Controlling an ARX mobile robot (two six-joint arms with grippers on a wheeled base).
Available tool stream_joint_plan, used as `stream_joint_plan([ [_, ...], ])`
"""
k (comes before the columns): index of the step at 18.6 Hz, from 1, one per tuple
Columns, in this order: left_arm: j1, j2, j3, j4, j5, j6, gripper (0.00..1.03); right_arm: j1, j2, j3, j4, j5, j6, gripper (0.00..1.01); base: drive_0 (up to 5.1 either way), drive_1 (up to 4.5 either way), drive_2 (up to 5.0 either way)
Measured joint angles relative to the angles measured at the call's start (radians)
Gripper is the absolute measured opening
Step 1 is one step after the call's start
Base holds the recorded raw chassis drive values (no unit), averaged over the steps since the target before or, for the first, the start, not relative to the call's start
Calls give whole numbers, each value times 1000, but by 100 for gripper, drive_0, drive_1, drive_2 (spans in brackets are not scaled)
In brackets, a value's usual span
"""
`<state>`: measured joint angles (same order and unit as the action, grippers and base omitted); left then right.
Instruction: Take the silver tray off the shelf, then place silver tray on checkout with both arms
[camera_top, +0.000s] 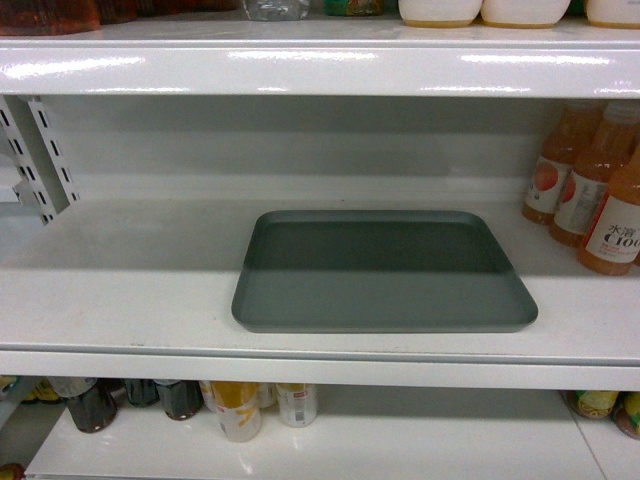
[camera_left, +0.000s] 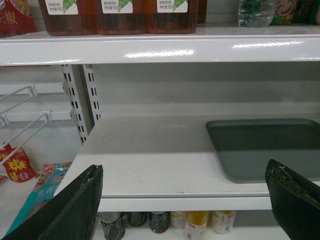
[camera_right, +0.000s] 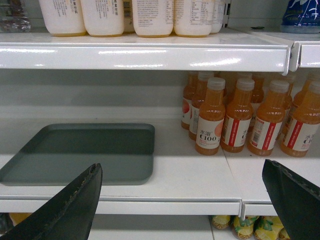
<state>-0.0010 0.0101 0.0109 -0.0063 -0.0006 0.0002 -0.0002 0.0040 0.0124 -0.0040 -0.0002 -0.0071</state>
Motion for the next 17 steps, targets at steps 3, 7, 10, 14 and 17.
stream_joint_plan([
  [3,0,0,0,0,0,0,98,0,0,0,0,0,0,98,0,0,0],
  [7,0,0,0,0,0,0,98,0,0,0,0,0,0,98,0,0,0],
  [10,0,0,0,0,0,0,98,0,0,0,0,0,0,98,0,0,0],
  [14,0,0,0,0,0,0,98,0,0,0,0,0,0,98,0,0,0],
  [17,0,0,0,0,0,0,98,0,0,0,0,0,0,98,0,0,0],
])
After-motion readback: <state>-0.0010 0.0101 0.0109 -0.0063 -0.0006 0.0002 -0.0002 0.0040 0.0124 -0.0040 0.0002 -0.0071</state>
